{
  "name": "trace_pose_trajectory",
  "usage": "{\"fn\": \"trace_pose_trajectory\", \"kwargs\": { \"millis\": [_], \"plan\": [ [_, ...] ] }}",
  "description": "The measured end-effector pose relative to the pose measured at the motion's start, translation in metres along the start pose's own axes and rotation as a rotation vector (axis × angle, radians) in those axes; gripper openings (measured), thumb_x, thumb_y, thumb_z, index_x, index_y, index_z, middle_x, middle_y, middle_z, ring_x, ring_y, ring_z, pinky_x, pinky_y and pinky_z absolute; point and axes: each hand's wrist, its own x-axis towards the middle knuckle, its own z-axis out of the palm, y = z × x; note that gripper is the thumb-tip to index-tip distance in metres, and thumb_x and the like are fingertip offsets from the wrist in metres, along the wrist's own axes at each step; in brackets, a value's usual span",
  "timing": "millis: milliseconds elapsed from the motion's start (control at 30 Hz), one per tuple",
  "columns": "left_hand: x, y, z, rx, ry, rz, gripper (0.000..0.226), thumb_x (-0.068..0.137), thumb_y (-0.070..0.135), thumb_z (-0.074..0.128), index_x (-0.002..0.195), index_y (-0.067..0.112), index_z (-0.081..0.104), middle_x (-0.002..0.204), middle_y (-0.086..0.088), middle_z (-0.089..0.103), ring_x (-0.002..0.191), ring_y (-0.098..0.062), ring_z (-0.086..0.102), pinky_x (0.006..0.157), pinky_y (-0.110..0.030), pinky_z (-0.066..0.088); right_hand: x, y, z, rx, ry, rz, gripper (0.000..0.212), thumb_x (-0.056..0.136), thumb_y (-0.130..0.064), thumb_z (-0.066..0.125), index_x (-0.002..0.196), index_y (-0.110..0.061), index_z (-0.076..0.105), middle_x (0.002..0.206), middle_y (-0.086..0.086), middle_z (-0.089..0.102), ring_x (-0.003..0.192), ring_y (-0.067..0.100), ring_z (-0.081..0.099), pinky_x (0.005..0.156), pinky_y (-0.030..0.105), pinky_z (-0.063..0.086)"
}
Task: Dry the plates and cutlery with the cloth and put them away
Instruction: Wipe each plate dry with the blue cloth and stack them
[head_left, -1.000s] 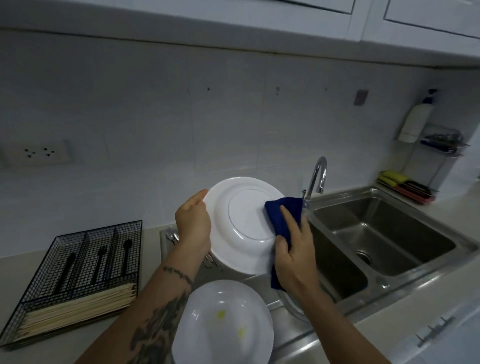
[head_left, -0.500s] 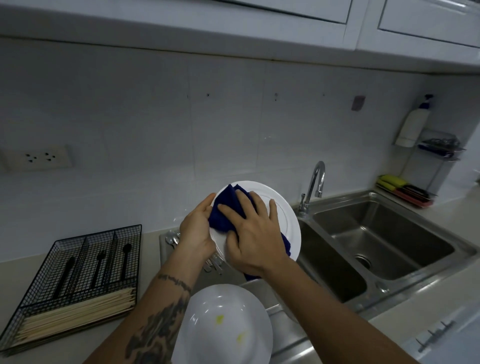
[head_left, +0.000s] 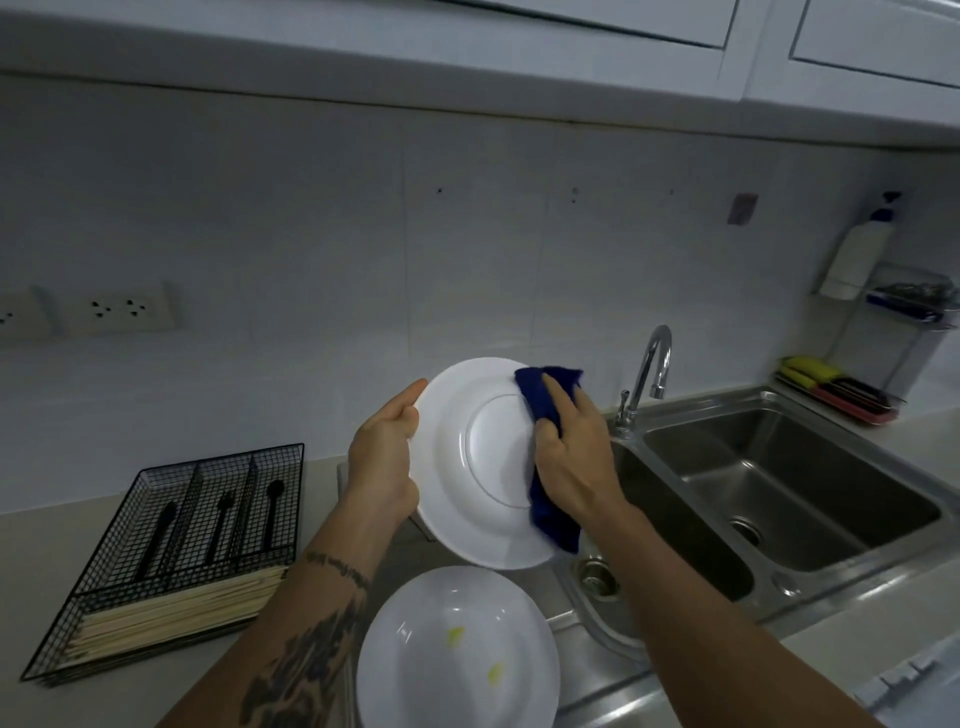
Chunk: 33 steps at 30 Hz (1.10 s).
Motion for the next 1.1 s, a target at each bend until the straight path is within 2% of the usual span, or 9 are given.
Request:
{"fn": "trace_pose_trajectory", "kwargs": {
  "millis": [133,267,367,467,567,667,900,1000,1100],
  "plan": [
    [-0.003,-0.001,0.01,0.049,-0.051,0.043,0.035,0.099,0.008,0.047,0.106,0.03,0.074,0.118,0.005,0.069,0.107,-0.02,0.065,0.093,-0.039,0.054,0.008,-0.009,-0.002,-0.16,-0.014,-0.142,0.059,0.088,-0.032,0.034,0.146,-0.025,0.037,0.149,0.004,0.037,0.133,0.022,0.032,0.114,0.041,0.023],
    [-0.006,0.001,0.004,0.043,-0.023,0.095,0.037,0.099,0.005,0.047,0.104,0.031,0.073,0.119,0.005,0.068,0.108,-0.019,0.064,0.094,-0.037,0.053,-0.01,0.015,-0.005,0.066,0.004,0.062,0.06,0.086,-0.032,0.034,0.146,-0.03,0.035,0.145,0.0,0.039,0.125,0.015,0.038,0.108,0.034,0.028],
    [-0.004,-0.001,-0.006,0.083,-0.017,0.099,0.036,0.101,0.008,0.045,0.11,0.03,0.072,0.123,0.006,0.067,0.109,-0.02,0.064,0.094,-0.038,0.053,-0.026,0.026,0.005,0.142,0.002,0.145,0.063,0.084,-0.03,0.034,0.147,-0.031,0.033,0.147,0.0,0.037,0.131,0.019,0.037,0.112,0.038,0.028],
    [-0.004,-0.005,-0.004,0.105,-0.028,0.097,0.036,0.1,0.007,0.045,0.11,0.03,0.072,0.122,0.006,0.067,0.109,-0.02,0.063,0.097,-0.041,0.052,-0.021,0.015,0.009,0.05,0.031,0.083,0.063,0.084,-0.032,0.033,0.147,-0.028,0.033,0.151,0.002,0.034,0.136,0.021,0.03,0.115,0.046,0.025],
    [-0.007,-0.012,0.003,0.164,-0.096,0.095,0.038,0.1,0.008,0.045,0.102,0.034,0.072,0.122,0.003,0.067,0.108,-0.021,0.064,0.098,-0.044,0.052,-0.013,-0.004,0.006,-0.172,-0.036,-0.069,0.061,0.087,-0.035,0.031,0.148,-0.03,0.032,0.155,0.001,0.029,0.14,0.021,0.023,0.117,0.042,0.017],
    [-0.007,-0.016,0.002,0.175,-0.113,0.119,0.039,0.099,0.007,0.046,0.1,0.035,0.073,0.121,0.002,0.068,0.109,-0.021,0.064,0.098,-0.045,0.052,-0.011,-0.008,0.002,-0.239,-0.061,-0.161,0.06,0.087,-0.034,0.033,0.147,-0.03,0.034,0.155,0.001,0.029,0.14,0.023,0.022,0.117,0.04,0.014],
    [-0.007,-0.013,-0.015,0.219,-0.094,0.165,0.04,0.099,0.007,0.046,0.1,0.036,0.074,0.124,0.007,0.066,0.114,-0.016,0.061,0.103,-0.039,0.048,-0.029,0.018,0.009,0.077,-0.06,0.127,0.065,0.084,-0.031,0.032,0.149,-0.026,0.032,0.156,0.002,0.026,0.141,0.02,0.024,0.118,0.037,0.016],
    [-0.007,-0.013,-0.014,0.32,-0.103,0.212,0.041,0.099,0.011,0.046,0.1,0.041,0.074,0.126,0.011,0.064,0.118,-0.015,0.058,0.106,-0.04,0.046,-0.025,0.006,0.01,0.044,-0.066,0.091,0.065,0.084,-0.032,0.031,0.149,-0.026,0.031,0.156,0.0,0.024,0.142,0.02,0.021,0.118,0.041,0.016],
    [-0.009,-0.012,-0.009,0.377,-0.116,0.261,0.041,0.099,0.008,0.045,0.1,0.038,0.073,0.125,0.009,0.064,0.117,-0.015,0.058,0.105,-0.039,0.046,-0.023,-0.004,0.008,-0.088,-0.101,-0.026,0.062,0.087,-0.035,0.031,0.149,-0.031,0.029,0.157,-0.004,0.022,0.142,0.018,0.016,0.116,0.038,0.013]
  ]
}}
